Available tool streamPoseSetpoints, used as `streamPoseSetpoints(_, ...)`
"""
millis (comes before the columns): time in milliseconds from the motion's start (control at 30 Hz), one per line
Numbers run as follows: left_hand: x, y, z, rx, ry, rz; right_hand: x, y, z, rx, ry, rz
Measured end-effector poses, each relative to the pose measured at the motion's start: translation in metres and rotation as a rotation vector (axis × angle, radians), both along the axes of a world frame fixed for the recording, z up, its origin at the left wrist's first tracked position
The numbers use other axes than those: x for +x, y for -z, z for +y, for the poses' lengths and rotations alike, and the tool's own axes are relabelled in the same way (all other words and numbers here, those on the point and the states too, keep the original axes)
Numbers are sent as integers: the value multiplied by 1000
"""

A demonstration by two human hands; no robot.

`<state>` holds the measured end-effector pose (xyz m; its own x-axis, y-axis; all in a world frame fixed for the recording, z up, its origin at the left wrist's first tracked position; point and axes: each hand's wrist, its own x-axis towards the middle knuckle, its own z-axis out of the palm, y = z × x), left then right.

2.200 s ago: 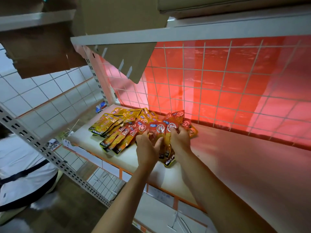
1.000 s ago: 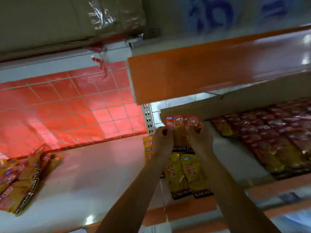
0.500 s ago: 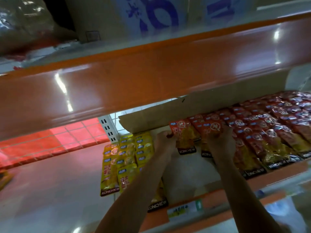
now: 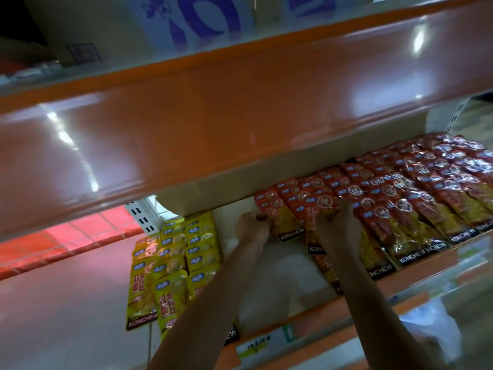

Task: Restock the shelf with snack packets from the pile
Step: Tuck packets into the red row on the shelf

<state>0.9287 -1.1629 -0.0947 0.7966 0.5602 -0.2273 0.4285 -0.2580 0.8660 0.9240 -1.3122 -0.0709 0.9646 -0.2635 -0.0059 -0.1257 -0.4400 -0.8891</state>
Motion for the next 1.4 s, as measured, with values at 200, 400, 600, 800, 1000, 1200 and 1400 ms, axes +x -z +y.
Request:
streamPoseSetpoints(200, 0, -3, 6, 126, 37, 62, -2, 1, 5, -39, -62, -28)
streamPoseSetpoints(400, -1, -6, 11, 177, 96, 19, -6, 7, 14, -179, -178, -86)
streamPoseSetpoints(600, -4, -5, 13, 106, 100, 11, -4, 7, 32, -321, -292, -90)
streamPoseSetpoints(800, -10, -5, 16, 153, 144, 2, -3, 11, 48, -553, -353, -89)
streamPoseSetpoints(1000, -12, -9, 13, 266, 174, -10, -5, 18, 49, -725, -324, -139)
streamPoseSetpoints(1200, -15, -14, 11, 361, 235, 21, -6, 20, 50, -776, -361, -145)
streamPoseSetpoints(1400, -19, -14, 13, 369, 238, 42, -7, 19, 51, -765, -400, -136)
